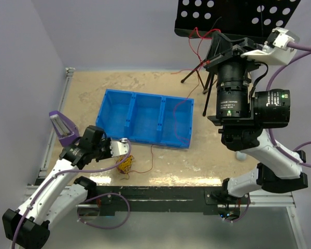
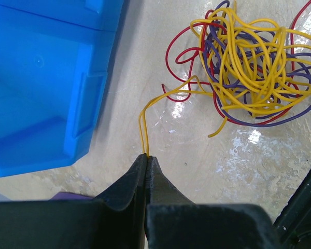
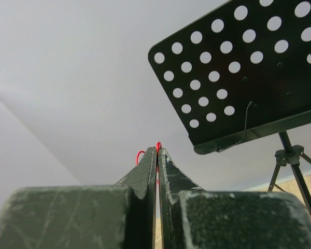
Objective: Untangle the cables
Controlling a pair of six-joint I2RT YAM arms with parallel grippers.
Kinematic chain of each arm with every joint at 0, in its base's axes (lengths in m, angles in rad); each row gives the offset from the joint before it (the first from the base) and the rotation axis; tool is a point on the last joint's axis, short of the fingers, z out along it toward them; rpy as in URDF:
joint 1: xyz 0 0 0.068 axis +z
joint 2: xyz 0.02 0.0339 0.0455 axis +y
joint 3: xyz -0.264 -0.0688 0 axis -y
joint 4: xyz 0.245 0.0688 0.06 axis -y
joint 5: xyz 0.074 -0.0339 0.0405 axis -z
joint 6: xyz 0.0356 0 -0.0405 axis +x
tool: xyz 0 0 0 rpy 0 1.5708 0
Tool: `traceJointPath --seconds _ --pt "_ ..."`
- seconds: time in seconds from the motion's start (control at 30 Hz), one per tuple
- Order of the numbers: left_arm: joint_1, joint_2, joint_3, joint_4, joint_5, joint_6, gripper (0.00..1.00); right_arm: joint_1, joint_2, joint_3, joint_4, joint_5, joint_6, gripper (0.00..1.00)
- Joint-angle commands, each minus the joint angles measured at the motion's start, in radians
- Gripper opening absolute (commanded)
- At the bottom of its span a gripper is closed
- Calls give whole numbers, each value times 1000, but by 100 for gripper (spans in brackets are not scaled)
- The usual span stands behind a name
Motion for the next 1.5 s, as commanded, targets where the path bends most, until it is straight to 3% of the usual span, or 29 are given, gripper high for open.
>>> traceJointPath --seconds 0.0,0.5,0.9,1.23,1.47 --pt "4 -19 25 3 21 -18 0 -59 -14 23 -5 -60 26 0" --pt "4 -37 15 -6 22 -21 0 -263 3 -157 -93 -171 240 0" --pt "4 -40 17 -12 32 -18 0 -309 -29 -394 -210 -201 473 0" --pt "4 -40 18 -22 39 -15 0 -343 -105 -603 -338 -88 691 0" --pt "4 -25 35 -29 49 -18 0 -360 -126 -677 -459 -132 792 0"
